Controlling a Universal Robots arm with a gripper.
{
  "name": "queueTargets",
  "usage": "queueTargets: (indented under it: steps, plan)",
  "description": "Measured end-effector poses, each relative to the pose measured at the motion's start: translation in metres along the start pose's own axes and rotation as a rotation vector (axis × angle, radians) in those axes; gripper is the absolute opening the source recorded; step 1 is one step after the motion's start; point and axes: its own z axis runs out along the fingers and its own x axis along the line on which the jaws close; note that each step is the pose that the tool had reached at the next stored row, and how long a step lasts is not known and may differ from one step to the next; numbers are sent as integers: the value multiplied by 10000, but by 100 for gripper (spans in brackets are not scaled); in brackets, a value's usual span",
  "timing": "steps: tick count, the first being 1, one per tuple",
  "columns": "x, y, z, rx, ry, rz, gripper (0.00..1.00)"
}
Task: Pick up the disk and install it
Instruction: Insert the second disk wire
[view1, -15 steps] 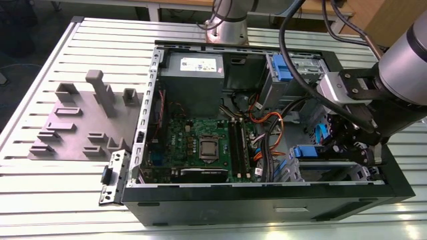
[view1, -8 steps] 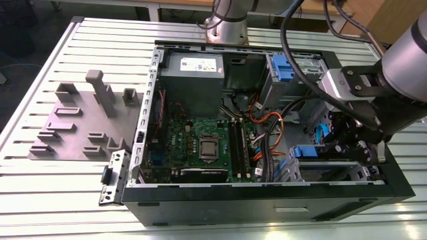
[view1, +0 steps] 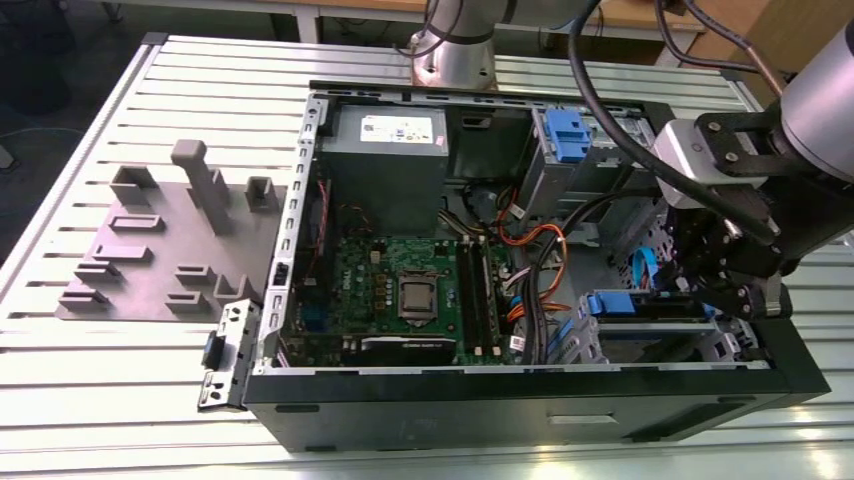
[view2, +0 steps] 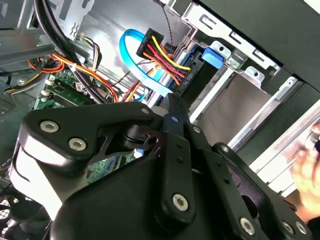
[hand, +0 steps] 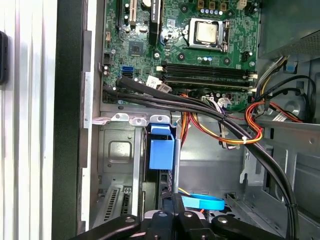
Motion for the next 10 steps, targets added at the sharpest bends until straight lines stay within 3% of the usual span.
queueTargets:
  steps: [1,10]
  plan:
    - [0,0,-1,-1,1,0,11]
    - [0,0,-1,-12,1,1,11]
